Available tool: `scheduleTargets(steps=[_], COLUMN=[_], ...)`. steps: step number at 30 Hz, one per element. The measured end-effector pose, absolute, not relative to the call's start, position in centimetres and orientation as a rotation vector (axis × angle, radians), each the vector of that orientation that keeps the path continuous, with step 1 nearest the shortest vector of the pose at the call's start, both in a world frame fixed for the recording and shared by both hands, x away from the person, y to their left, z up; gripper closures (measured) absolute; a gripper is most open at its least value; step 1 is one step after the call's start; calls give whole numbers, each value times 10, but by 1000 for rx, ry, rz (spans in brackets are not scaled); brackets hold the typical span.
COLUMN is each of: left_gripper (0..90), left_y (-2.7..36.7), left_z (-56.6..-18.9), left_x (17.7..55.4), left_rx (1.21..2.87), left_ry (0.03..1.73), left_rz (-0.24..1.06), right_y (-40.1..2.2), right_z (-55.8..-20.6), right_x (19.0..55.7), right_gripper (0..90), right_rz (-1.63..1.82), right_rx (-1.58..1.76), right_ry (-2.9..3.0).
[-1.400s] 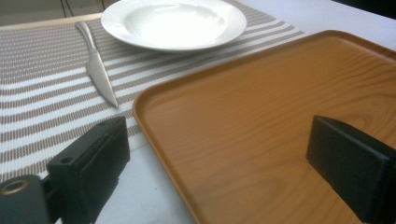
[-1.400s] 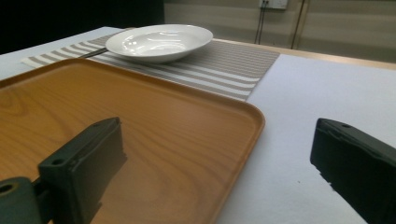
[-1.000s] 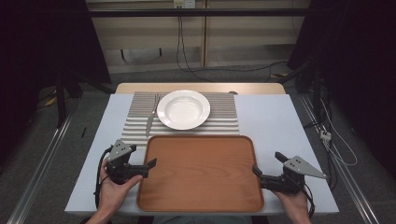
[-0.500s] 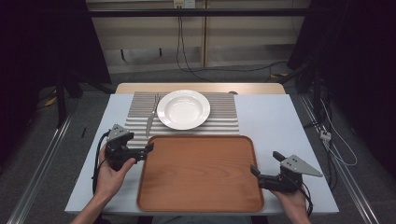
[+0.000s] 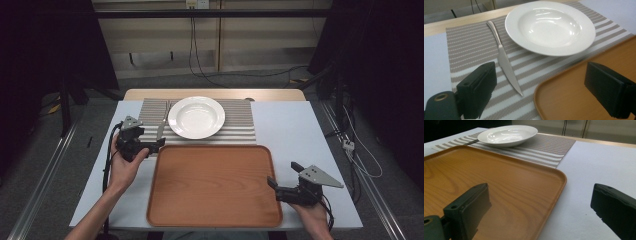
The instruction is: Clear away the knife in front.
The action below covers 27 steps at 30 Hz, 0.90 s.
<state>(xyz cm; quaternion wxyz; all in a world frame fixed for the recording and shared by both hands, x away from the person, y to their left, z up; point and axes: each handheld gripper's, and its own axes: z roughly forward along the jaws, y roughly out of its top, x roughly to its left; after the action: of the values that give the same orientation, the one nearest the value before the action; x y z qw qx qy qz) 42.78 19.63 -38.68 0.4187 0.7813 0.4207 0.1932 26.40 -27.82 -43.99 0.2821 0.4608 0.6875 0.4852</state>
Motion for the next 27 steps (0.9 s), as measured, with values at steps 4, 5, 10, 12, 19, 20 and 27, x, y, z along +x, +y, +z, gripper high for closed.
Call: scheduleTargets(steps=[4,5,10,12,19,20,27], left_gripper=[104,104,92,92,99,106,139], left_y=[193,192,190,191,194,197,195], left_z=[-384,-383,-380,-379,-378,-378,-381], left_x=[441,444,463,473,493,499,520], left_rx=[1978,1982,1998,1987,1979,1949,1979], left_ry=[1046,1047,1060,1079,1099,1112,1138], left_rz=[506,507,518,516,518,505,549], right_y=[-278,-278,-277,-276,-274,-274,-275], right_z=[-440,-440,-440,-439,-439,-440,-440], right_x=[264,264,265,265,266,266,266], right_gripper=[23,24,24,24,25,25,26], right_rz=[1299,1293,1295,1294,1288,1287,1298], right_rx=[1227,1223,1221,1207,1212,1212,1214], right_ry=[1846,1848,1856,1860,1867,1868,1871])
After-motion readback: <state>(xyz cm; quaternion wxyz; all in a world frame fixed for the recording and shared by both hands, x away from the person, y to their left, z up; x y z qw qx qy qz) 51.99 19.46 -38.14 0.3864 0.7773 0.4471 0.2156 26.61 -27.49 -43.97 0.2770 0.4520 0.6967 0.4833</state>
